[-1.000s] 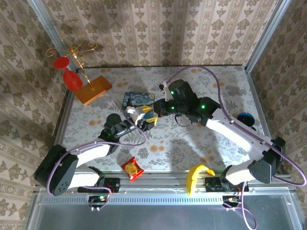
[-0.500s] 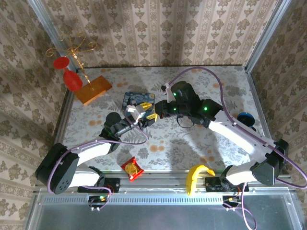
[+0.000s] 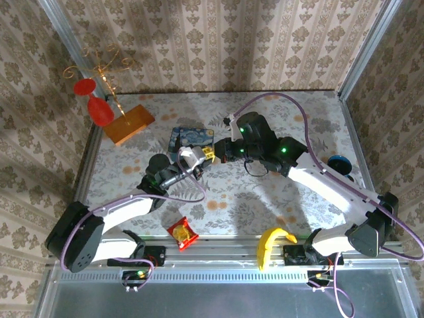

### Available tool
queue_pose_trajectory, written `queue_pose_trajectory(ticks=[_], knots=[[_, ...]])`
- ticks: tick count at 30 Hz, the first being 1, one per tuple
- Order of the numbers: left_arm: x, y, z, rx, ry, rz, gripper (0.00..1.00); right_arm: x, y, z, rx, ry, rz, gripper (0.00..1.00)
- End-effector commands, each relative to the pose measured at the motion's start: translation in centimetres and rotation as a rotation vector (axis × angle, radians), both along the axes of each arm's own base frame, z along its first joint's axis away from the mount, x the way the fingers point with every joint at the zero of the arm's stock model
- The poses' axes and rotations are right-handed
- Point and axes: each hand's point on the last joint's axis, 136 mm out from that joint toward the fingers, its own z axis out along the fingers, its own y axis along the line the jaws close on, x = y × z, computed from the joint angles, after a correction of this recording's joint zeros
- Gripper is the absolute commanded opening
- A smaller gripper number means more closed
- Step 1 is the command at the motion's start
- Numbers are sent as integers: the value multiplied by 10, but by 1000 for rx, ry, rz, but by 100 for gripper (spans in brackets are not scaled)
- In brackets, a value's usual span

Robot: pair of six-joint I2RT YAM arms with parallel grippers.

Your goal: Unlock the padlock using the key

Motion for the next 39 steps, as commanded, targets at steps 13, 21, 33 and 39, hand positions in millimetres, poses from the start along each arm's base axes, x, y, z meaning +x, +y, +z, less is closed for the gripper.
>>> queue_pose_trajectory(ticks=[13,21,33,39], knots=[[17,0,22,389,-556,325,0,6,-60,0,99,157,-169,43],[18,-12,34,380,-655,346,0,3,-57,2,279,272,-137,51],[14,-20,32,391,-694,347,0,10,-25,-8,317,336,-70,53],[15,-19,32,398,-691,357,0,15,-9,-20,297,379,-41,41]])
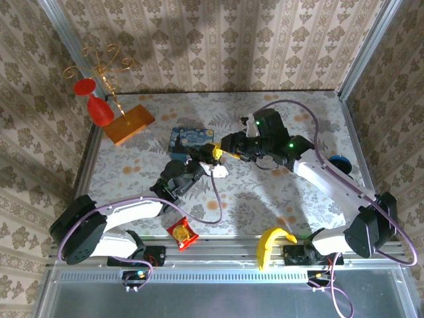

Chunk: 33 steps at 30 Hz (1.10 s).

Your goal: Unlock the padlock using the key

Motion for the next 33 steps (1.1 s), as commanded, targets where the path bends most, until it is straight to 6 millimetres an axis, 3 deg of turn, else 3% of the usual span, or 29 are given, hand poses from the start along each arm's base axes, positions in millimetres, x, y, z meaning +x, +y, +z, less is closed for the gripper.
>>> queue_pose_trajectory(ticks=[1,8,13,14,16,17,18,20,26,33], knots=[[1,-1,18,-32,-44,11,0,2,14,9,34,-3,40,36],[2,1,15,-37,-36,21,0,3,12,10,32,-16,29,0],[3,1,13,-49,-24,25,0,3,8,12,31,-29,15,0],[2,2,14,-58,-22,24,12,4,6,11,26,-33,8,0],[0,3,15,-75,-8,15,51,8,3,8,21,-36,-9,0],[-3,4,14,-80,9,3,69,6,-3,20,38,-72,-18,0],[-6,4,12,-84,36,-12,82,8,-6,23,44,-88,-28,0],[-14,6,11,-103,113,-45,99,11,-13,25,46,-117,-47,0],[-42,20,13,-217,364,-140,100,19,-19,30,55,-198,-61,0],[-37,61,37,-551,707,-144,100,19,-19,31,42,-302,-16,0]])
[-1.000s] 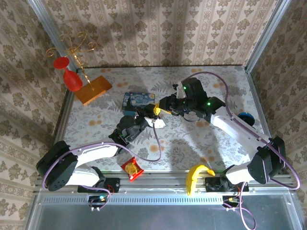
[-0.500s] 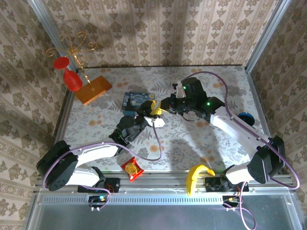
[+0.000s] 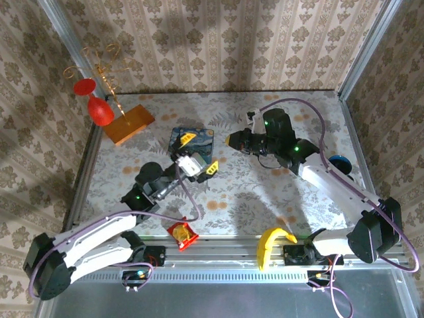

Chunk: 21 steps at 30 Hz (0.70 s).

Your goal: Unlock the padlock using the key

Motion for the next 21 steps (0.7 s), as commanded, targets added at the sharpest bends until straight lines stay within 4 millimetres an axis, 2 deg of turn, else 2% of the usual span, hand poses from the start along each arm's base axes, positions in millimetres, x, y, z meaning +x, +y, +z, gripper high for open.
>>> queue_pose_trajectory(ticks=[1,3,5,9,12,15,21], knots=[[4,16,-2,-212,327,-40,100,-1,-1,15,3,-127,27,0],[19,29,4,-347,507,-29,99,-5,3,16,17,-172,71,0],[27,33,9,-431,671,-70,94,-10,7,16,35,-208,114,0],[35,16,15,-506,925,-212,86,-18,15,19,99,-282,187,0],[28,-2,22,-512,996,-374,83,-22,21,24,156,-324,229,0],[25,-11,30,-559,1027,-493,77,-22,25,28,192,-356,249,0],[28,-19,33,-590,1054,-584,62,-16,36,39,272,-392,289,0]])
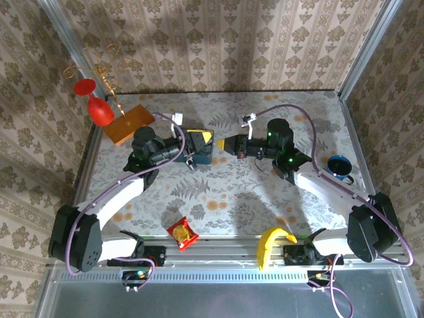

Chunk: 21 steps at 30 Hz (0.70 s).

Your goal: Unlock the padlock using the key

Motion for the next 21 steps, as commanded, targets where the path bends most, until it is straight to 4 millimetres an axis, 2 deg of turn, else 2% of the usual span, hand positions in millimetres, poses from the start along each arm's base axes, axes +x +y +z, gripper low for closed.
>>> queue_pose_trajectory(ticks=[1,3,13,14,15,21], knots=[[-20,-2,31,-97,-50,-109,61,-1,7,24,82,-72,59,0],[-20,-2,31,-93,-54,-111,59,5,11,19,88,-61,65,0],[-20,0,15,-53,-25,-83,56,11,15,34,162,-91,64,0],[-20,1,11,-44,-15,-72,56,11,15,34,164,-91,63,0],[-12,11,9,-39,-11,-32,56,11,14,35,165,-93,62,0],[-15,14,12,-35,-23,-19,50,9,14,39,170,-100,59,0]])
